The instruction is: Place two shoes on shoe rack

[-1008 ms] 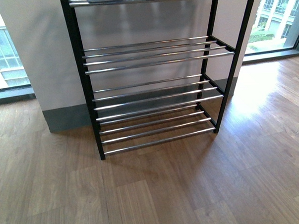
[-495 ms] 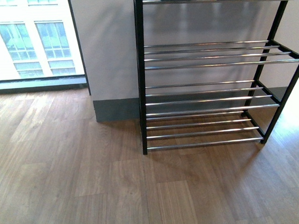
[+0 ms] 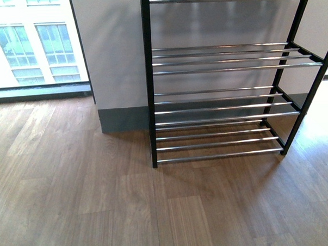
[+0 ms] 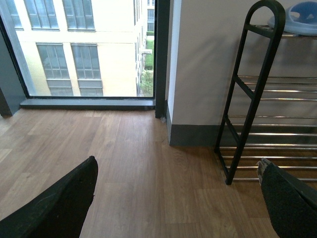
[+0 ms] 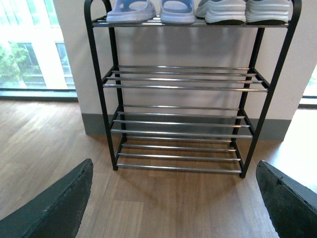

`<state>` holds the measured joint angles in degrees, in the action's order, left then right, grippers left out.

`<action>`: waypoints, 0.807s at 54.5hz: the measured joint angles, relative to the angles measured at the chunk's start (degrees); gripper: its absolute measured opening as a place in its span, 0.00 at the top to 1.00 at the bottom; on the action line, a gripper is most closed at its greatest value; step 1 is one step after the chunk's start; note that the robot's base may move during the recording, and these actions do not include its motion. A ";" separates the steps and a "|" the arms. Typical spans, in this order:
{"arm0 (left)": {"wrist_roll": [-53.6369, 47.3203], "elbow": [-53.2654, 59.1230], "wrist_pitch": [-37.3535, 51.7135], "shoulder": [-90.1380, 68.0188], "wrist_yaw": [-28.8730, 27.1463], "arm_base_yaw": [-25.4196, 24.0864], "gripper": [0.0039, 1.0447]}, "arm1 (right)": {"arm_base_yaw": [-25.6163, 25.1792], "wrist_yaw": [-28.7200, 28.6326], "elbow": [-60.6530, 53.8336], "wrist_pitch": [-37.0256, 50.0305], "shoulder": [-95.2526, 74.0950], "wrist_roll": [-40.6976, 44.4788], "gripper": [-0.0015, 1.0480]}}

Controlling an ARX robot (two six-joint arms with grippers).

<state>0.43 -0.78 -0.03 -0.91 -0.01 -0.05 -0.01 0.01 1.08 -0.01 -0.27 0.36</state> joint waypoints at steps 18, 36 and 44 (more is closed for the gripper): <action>0.00 0.00 0.00 0.00 0.02 0.04 0.09 | 0.00 0.00 0.00 0.00 0.00 0.02 0.09; 0.00 0.00 0.00 0.00 0.02 0.04 0.09 | 0.00 0.00 0.00 0.00 0.00 0.02 0.09; 0.00 0.00 0.00 0.00 0.04 0.04 0.09 | 0.00 0.04 0.00 0.00 0.02 0.02 0.09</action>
<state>0.43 -0.78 -0.03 -0.91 0.03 -0.01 -0.01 0.05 1.08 -0.01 -0.25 0.38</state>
